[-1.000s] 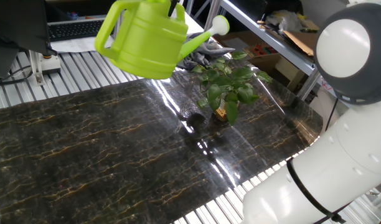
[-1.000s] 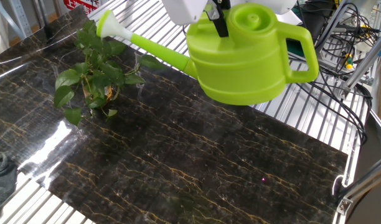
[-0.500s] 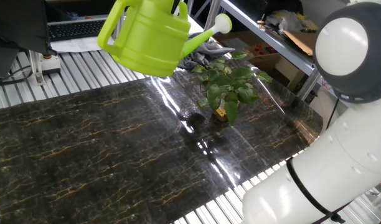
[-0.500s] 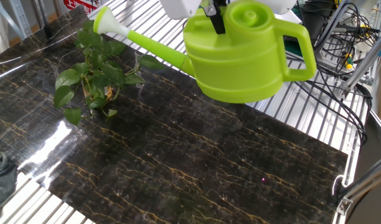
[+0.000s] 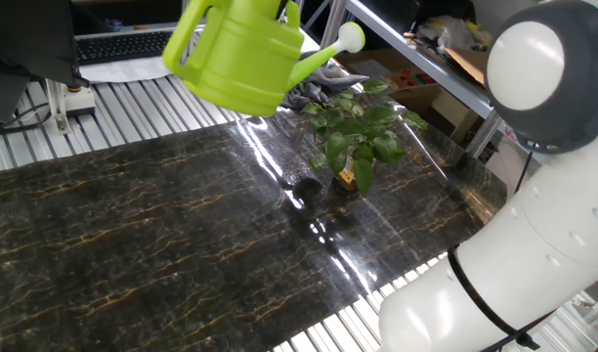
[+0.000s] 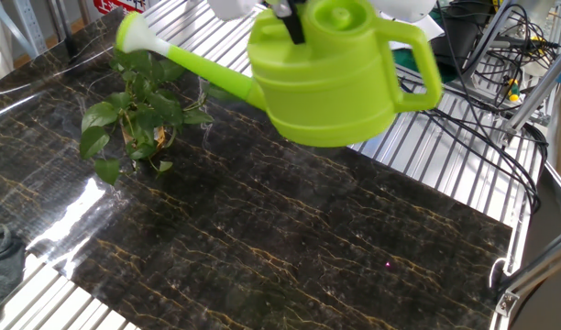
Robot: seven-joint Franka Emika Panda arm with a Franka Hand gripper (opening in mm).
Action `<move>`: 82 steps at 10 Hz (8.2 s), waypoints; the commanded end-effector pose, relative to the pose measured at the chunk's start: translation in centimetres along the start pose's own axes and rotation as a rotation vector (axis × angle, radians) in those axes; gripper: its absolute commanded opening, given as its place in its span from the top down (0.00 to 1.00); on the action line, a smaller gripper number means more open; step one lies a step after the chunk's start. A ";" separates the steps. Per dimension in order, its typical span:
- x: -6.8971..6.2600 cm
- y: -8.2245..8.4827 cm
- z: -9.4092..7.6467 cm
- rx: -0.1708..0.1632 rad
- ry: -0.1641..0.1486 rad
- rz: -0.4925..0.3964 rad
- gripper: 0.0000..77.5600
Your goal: Water the plant
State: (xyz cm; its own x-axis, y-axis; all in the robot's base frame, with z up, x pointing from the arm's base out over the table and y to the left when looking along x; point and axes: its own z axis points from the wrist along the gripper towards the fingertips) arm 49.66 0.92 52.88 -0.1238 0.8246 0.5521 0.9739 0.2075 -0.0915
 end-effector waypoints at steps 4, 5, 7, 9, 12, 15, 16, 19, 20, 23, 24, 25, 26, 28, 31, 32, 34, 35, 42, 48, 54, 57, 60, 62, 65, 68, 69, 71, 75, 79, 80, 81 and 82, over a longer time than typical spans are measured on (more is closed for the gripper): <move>-0.2 0.1 -0.1 -0.151 0.007 0.002 0.99; -0.2 0.1 -0.1 -0.172 0.001 0.018 0.99; 0.0 0.1 0.2 -0.180 -0.007 0.026 0.99; 0.0 0.1 0.0 -0.178 -0.033 0.035 0.99; -0.2 0.3 -0.5 -0.141 0.021 0.067 0.99; -0.2 0.3 -0.5 -0.114 0.061 0.080 0.99; -0.2 0.3 -0.5 -0.108 0.066 0.085 0.99; -1.1 0.2 -0.4 -0.097 0.104 0.074 0.99; -1.7 0.2 -0.4 -0.092 0.114 0.057 0.99; -2.2 0.1 -0.4 -0.084 0.113 0.061 0.99; -2.6 0.1 -0.4 -0.083 0.115 0.058 0.99; -3.1 0.0 -0.4 -0.083 0.119 0.052 0.99; -3.5 -0.1 -0.4 -0.084 0.115 0.046 0.99; -4.0 -0.1 -0.8 -0.083 0.105 0.040 0.99; -4.7 0.2 -1.9 -0.067 0.121 0.035 0.99; -4.9 0.2 -1.9 -0.067 0.137 0.032 0.99; -5.0 0.2 -1.9 -0.059 0.161 0.031 0.99; -5.0 0.2 -1.9 -0.058 0.162 0.031 0.99; -5.9 0.0 -4.6 -0.012 0.158 0.039 0.99; -5.7 -0.4 -3.9 -0.004 0.210 0.100 0.99; -5.7 -0.4 -4.0 -0.065 0.232 0.228 0.99; -5.8 -0.3 -4.4 -0.092 0.118 0.258 0.99; -6.4 -0.2 -6.1 -0.028 -0.118 0.202 0.99; -6.5 -0.2 -6.3 -0.017 -0.161 0.153 0.99; -6.3 -0.3 -5.9 0.083 -0.205 0.065 0.99; -5.8 -0.3 -4.7 0.092 -0.233 0.023 0.99; -5.5 -0.4 -4.1 0.085 -0.226 0.037 0.99; -4.3 -0.8 -2.2 0.049 -0.252 0.020 0.99; -4.0 -0.9 -1.8 -0.107 -0.197 0.126 0.99; -4.0 -0.9 -1.8 -0.142 -0.207 0.128 0.99; -4.0 -0.9 -1.8 -0.142 -0.216 0.102 0.99; -4.0 -0.9 -1.8 -0.135 -0.227 0.057 0.99; -4.0 -0.9 -1.8 -0.128 -0.246 0.018 0.99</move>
State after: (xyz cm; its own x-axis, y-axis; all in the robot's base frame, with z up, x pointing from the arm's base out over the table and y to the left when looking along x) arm 49.67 -3.55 51.94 -0.0756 0.9324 0.3536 0.9962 0.0857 -0.0132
